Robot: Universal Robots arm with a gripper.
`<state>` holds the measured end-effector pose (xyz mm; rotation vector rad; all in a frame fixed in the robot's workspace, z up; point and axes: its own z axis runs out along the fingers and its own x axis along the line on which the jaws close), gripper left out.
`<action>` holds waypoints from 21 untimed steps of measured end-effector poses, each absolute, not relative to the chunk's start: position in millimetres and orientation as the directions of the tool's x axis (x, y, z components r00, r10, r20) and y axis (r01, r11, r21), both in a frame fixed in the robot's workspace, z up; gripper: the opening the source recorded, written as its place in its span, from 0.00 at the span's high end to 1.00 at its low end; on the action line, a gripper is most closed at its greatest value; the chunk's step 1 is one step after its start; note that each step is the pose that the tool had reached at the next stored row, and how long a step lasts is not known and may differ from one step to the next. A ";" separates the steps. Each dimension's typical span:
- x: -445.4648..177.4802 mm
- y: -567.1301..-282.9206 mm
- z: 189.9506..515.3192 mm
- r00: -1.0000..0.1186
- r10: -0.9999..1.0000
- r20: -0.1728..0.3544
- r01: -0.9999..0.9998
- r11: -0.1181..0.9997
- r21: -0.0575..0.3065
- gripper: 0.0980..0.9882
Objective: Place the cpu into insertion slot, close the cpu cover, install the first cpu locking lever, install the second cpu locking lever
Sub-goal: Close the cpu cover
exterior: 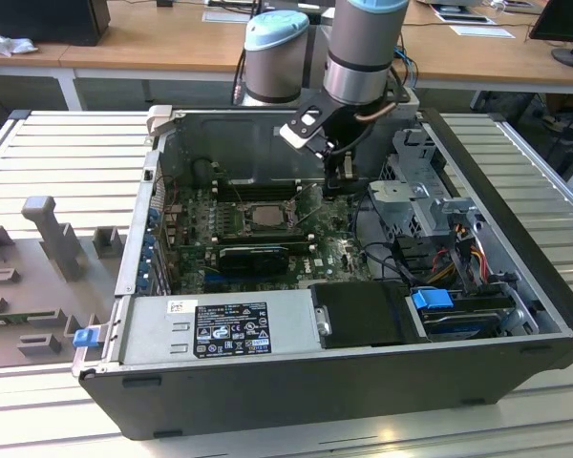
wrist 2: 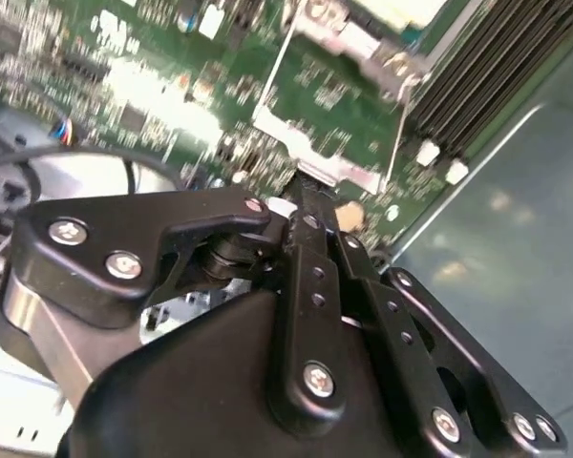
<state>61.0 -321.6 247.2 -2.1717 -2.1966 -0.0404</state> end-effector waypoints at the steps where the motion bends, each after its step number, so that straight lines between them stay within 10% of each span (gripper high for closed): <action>1: 60.8 -321.6 247.1 -0.010 0.998 0.056 1.000 0.012 -0.027 0.99; 21: 2.8 -321.5 229.4 -0.022 0.998 0.056 0.999 0.024 -0.028 0.99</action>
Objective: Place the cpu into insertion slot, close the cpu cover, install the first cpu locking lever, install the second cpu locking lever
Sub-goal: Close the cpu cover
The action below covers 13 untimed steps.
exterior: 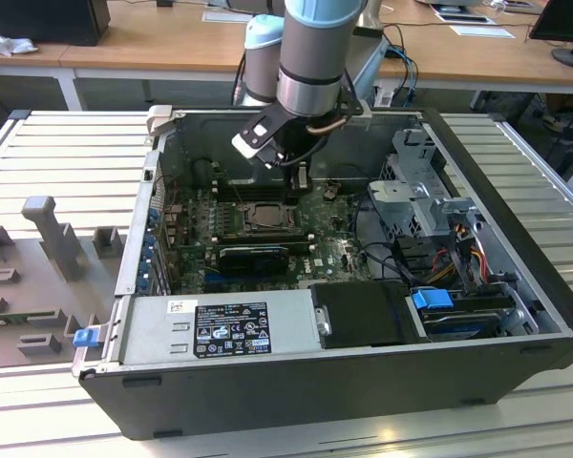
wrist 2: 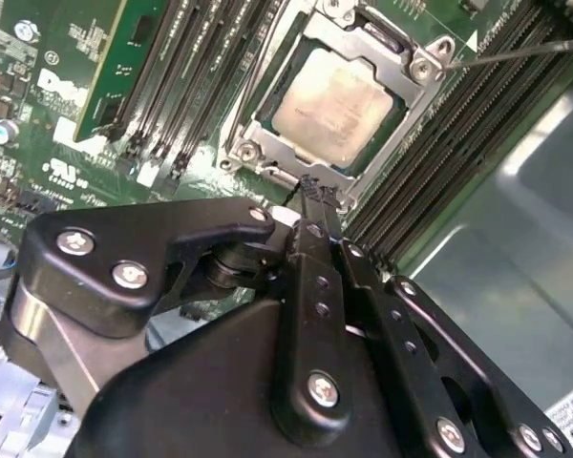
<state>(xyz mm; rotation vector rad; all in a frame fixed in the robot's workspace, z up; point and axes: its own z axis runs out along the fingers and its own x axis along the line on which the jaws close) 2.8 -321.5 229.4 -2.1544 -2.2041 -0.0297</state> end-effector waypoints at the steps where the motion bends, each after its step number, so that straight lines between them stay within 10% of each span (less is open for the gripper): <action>1: -0.8 -321.5 228.1 -0.024 0.998 0.056 0.999 0.026 -0.028 0.99; 13: -41.2 -321.5 219.4 -0.031 0.998 0.056 1.000 0.031 0.001 0.99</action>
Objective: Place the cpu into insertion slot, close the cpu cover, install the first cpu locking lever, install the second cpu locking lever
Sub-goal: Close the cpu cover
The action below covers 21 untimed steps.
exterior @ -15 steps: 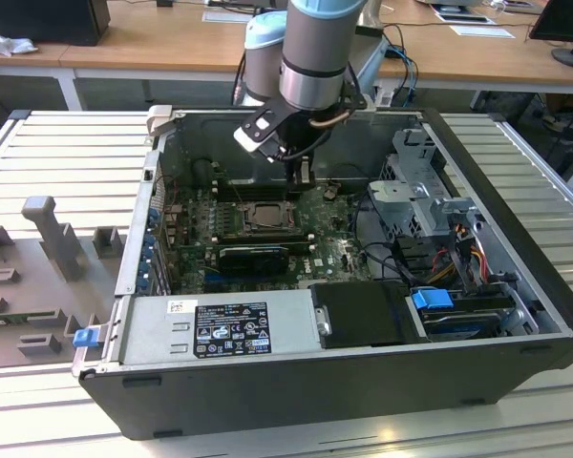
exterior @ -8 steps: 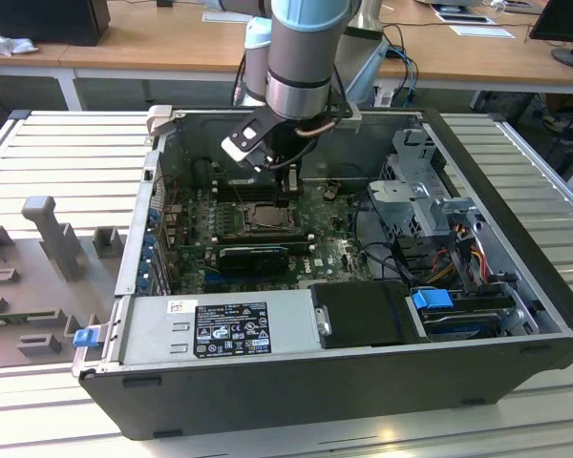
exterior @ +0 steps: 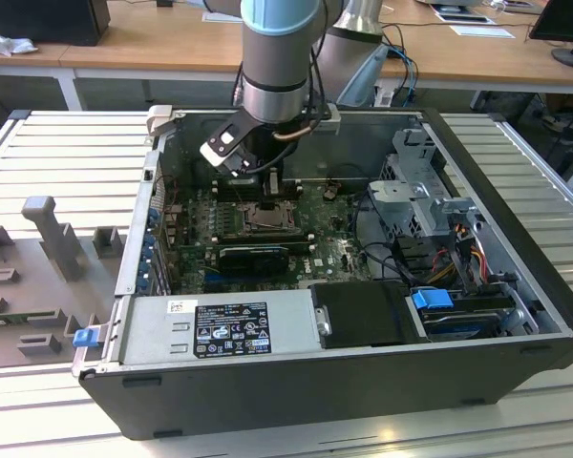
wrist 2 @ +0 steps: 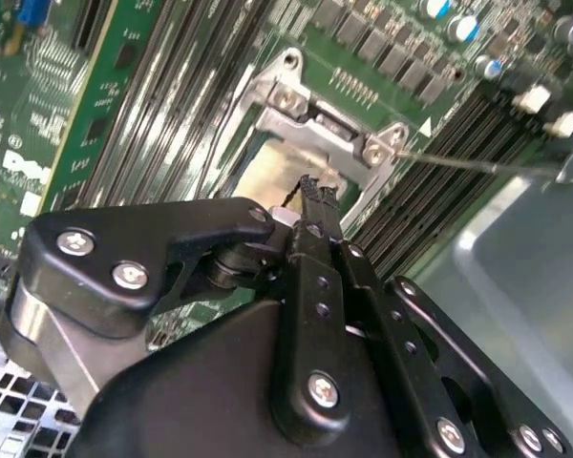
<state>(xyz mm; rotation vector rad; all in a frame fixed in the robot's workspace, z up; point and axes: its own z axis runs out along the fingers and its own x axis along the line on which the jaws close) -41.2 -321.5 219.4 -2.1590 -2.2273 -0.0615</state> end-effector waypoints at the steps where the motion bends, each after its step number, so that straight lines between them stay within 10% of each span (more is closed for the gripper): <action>1: -43.5 -321.5 217.3 -0.032 0.998 0.056 0.999 0.032 0.002 0.99; 21: -52.4 -321.4 203.2 -0.034 0.998 0.055 0.999 0.034 0.004 0.99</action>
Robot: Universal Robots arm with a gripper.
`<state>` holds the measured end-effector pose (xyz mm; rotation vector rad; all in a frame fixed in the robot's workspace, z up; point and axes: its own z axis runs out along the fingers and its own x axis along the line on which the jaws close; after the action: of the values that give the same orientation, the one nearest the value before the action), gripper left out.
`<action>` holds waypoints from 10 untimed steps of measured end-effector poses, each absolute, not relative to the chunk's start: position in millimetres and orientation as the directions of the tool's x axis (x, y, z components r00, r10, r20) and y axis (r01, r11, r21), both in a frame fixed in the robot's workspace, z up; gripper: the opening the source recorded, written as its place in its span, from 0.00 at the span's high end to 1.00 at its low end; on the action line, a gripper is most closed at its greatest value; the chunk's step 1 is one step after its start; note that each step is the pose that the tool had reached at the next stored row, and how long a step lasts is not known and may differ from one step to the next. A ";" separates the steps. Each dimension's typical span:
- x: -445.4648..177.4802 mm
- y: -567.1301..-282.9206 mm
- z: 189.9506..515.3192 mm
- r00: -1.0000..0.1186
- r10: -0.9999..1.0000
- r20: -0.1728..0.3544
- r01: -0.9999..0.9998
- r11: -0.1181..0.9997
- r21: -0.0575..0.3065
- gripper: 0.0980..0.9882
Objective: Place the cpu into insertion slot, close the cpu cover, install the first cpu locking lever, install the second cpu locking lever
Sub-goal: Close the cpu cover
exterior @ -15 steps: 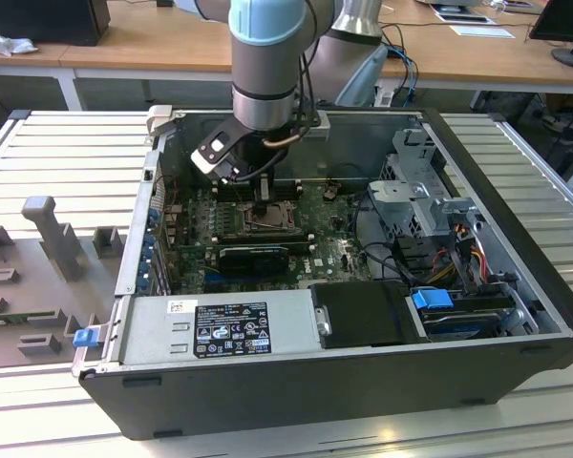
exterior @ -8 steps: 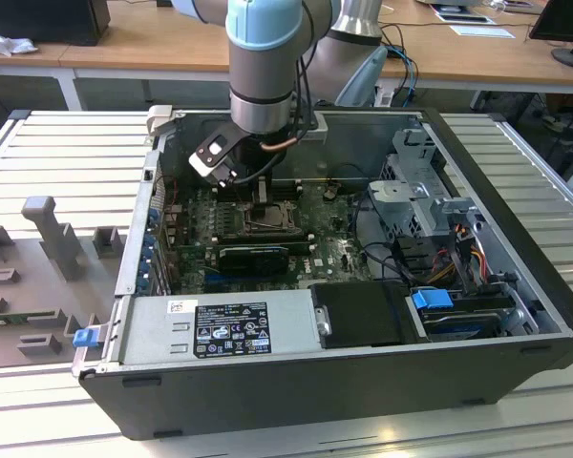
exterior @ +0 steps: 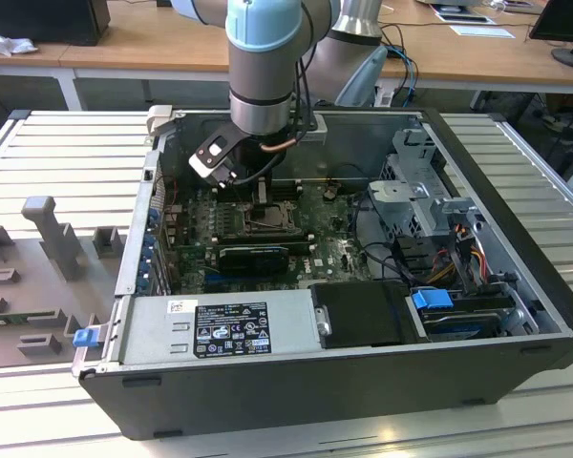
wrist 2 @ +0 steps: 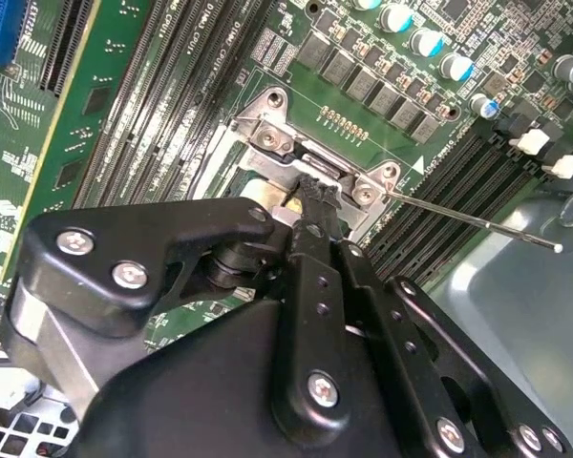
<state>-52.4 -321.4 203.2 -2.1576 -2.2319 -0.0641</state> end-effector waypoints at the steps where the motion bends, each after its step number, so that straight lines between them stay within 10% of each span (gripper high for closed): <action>1: -52.3 -321.3 203.4 -0.034 0.998 0.055 0.999 0.034 0.004 0.99; 10: -45.8 -321.3 216.1 -0.034 0.998 0.055 0.999 0.034 0.003 0.99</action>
<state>-45.8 -321.3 216.1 -2.1570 -2.2313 -0.0636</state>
